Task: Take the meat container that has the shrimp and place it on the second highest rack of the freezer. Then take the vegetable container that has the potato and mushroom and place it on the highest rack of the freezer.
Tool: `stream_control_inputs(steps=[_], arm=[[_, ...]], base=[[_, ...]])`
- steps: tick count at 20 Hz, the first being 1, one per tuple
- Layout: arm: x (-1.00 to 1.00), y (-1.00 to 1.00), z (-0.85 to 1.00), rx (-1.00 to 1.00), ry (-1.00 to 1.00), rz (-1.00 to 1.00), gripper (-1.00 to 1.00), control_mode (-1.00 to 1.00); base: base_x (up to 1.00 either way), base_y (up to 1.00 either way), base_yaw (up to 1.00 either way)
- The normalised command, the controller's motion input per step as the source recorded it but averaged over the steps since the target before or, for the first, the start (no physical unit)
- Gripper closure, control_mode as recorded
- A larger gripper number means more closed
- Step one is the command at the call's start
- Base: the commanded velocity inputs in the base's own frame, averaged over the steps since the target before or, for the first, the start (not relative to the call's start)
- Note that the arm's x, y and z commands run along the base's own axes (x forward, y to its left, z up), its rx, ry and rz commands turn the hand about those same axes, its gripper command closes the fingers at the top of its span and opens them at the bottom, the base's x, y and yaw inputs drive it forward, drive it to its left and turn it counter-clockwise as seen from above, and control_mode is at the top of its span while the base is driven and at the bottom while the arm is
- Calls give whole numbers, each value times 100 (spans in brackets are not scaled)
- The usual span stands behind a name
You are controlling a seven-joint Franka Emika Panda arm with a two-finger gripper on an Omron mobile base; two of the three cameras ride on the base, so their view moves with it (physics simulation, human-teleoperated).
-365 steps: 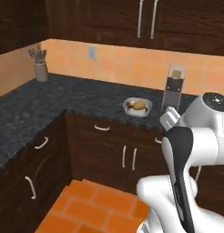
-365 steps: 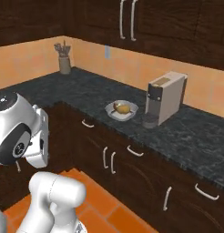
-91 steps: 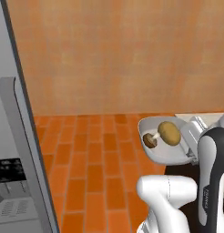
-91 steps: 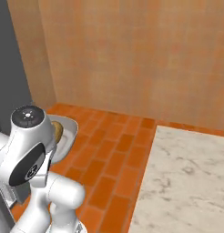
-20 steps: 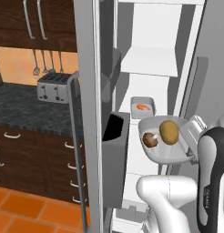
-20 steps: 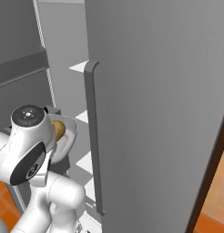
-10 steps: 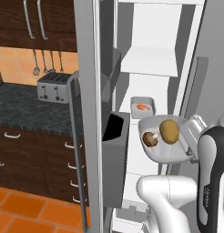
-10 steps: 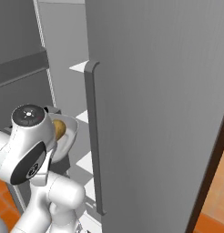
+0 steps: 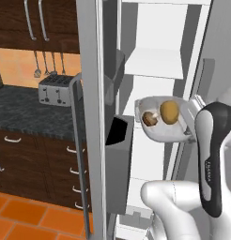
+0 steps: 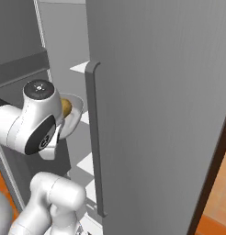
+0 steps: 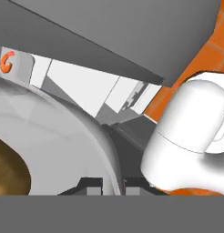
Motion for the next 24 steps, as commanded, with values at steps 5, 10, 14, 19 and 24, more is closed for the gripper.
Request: stream_control_inputs(steps=[5,10,14,19,24], arm=[[78,-7,42,1,-11,0,100,-100],[81,-2,27,2,-14,-1,100,-100],[82,1,8,0,-12,-9,100,-100],[77,0,29,0,-10,-12,100,-100],[53,0,27,0,0,-3,100,-100]], base=[[0,0,0],[0,0,0],[0,0,0],[0,0,0],[0,0,0]])
